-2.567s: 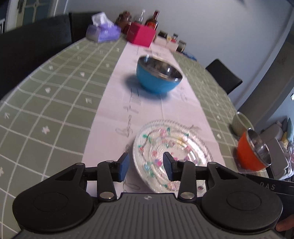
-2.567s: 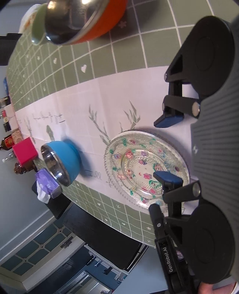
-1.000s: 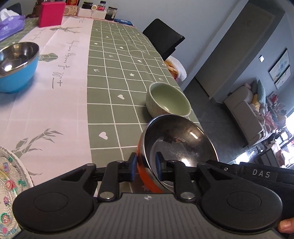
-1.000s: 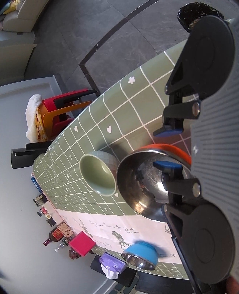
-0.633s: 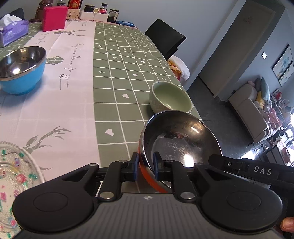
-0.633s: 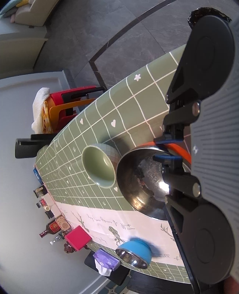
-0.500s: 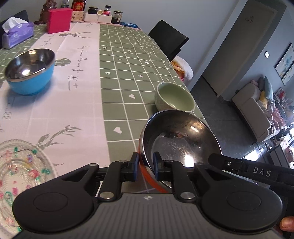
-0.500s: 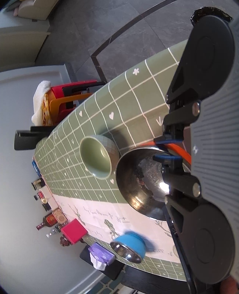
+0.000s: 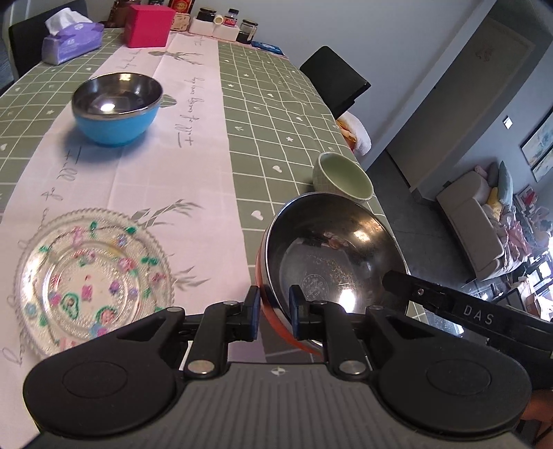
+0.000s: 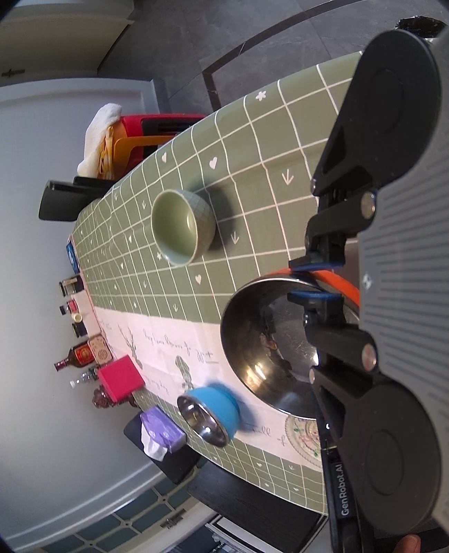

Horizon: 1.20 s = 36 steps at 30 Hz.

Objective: Organize plates and bowls

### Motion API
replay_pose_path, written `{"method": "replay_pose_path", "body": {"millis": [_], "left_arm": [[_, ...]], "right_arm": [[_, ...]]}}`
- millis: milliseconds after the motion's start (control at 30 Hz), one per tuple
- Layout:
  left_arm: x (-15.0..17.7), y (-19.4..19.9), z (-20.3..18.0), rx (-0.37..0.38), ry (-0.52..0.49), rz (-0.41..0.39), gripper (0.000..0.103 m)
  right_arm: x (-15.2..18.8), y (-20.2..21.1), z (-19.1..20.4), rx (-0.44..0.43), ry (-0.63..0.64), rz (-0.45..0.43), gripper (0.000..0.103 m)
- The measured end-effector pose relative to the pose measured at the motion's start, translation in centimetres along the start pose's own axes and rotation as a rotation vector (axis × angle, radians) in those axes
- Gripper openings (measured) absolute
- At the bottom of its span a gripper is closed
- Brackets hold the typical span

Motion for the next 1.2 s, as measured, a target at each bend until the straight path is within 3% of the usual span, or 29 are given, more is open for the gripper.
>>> {"method": "replay_pose_path", "body": {"millis": [533, 900, 1200], "left_arm": [[3.2, -0.4, 2.1, -0.007, 0.065, 0.052, 0.02], [2.4, -1.2, 2.4, -0.015, 0.079, 0.042, 0.02], [0.6, -1.8, 2.4, -0.074, 0.051, 0.022, 0.02]], "right_arm": [[2.5, -2.1, 1.0, -0.007, 0.041, 0.101, 0.01], [2.2, -3.1, 1.2, 0.024, 0.049, 0.1, 0.01], [1.2, -4.1, 1.6, 0.053, 0.066, 0.086, 0.01]]}}
Point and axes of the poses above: each gripper's, at about its wrist camera, not at the fingertips, and y roughly against the way its jaws point, z to its left, x to its underside, the point moved 7 cm from there along -y, roughly the way its jaws point, and after that the axes turned 11 degrees about z, right-handed, at the moved point
